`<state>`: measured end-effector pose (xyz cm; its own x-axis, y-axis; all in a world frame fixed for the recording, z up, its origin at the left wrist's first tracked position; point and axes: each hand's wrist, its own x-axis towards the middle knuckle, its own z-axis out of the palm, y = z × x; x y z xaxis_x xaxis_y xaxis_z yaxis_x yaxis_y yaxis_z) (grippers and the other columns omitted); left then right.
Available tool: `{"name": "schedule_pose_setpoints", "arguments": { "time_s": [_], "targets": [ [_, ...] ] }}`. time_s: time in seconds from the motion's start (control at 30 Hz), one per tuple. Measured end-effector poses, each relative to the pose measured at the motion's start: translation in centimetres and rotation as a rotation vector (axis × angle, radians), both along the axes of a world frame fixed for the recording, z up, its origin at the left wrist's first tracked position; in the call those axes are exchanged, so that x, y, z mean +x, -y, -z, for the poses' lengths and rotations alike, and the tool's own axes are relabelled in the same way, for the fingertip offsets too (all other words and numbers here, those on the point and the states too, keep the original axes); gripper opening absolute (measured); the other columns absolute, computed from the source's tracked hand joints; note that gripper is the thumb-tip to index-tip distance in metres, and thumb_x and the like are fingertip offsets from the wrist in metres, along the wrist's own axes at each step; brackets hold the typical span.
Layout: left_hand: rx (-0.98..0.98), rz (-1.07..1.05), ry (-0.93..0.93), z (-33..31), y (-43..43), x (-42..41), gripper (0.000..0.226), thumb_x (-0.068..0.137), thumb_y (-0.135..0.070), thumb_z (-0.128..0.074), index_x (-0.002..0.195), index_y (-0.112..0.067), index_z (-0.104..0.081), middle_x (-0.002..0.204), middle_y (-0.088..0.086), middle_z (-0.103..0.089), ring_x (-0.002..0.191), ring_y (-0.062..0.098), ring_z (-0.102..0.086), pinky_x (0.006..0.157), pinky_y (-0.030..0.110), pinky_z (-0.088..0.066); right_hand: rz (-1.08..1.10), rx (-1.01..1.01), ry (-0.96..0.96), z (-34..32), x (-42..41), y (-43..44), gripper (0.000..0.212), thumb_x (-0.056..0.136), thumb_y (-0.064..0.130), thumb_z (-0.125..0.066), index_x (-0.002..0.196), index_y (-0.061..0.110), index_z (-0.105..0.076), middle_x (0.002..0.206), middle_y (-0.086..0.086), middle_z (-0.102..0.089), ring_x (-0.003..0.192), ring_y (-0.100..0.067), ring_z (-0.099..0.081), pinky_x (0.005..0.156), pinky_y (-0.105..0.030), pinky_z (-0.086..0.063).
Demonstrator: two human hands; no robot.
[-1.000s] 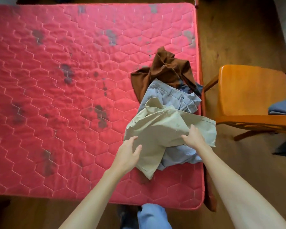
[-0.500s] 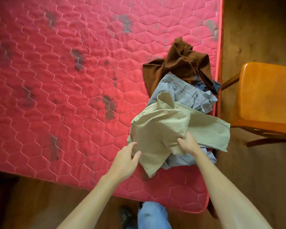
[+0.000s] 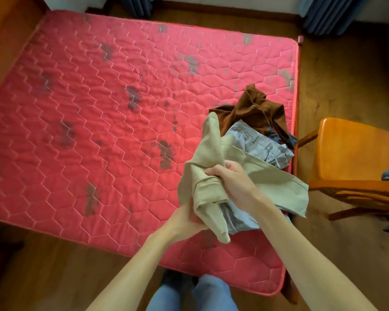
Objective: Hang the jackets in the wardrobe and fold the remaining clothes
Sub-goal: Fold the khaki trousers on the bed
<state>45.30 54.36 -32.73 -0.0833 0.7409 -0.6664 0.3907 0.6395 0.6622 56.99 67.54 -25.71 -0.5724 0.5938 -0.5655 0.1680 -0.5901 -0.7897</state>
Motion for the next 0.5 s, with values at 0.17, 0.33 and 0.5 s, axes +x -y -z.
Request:
{"name": "schedule_pose_setpoints", "arguments": {
  "time_s": [0.17, 0.33, 0.5],
  "targets": [
    [0.18, 0.219, 0.003, -2.4, 2.0, -0.1, 0.051, 0.074, -0.016, -0.081, 0.115, -0.01, -0.053, 0.116, 0.006, -0.059, 0.098, 0.012, -0.058, 0.086, 0.029, -0.053, 0.152, 0.042, -0.138, -8.3, -1.3, 1.4, 0.018, 0.076, 0.014, -0.066, 0.087, 0.002, -0.06, 0.083, -0.015, -0.054, 0.072, -0.027, -0.055, 0.064, -0.031, -0.047],
    [0.295, 0.016, -0.218, -2.4, 3.1, -0.9, 0.102, 0.06, -0.083, -0.068, 0.127, -0.006, -0.055, 0.137, 0.017, -0.048, 0.129, 0.03, -0.044, 0.102, 0.036, -0.045, 0.26, 0.149, -0.255, -15.0, -2.1, 3.4, 0.007, 0.084, 0.007, -0.066, 0.081, 0.005, -0.06, 0.074, -0.008, -0.055, 0.062, -0.016, -0.057, 0.059, -0.027, -0.049],
    [0.526, -0.273, -0.298, -5.0, 2.9, -3.7, 0.013, 0.092, -0.025, -0.058, 0.104, -0.021, -0.059, 0.088, 0.005, -0.066, 0.081, 0.035, -0.061, 0.062, 0.035, -0.04, 0.385, 0.257, -0.331, -19.3, -1.4, 4.0, 0.014, 0.095, 0.0, -0.054, 0.083, 0.005, -0.06, 0.07, -0.005, -0.059, 0.062, -0.015, -0.06, 0.059, -0.025, -0.05]
  ]
}}
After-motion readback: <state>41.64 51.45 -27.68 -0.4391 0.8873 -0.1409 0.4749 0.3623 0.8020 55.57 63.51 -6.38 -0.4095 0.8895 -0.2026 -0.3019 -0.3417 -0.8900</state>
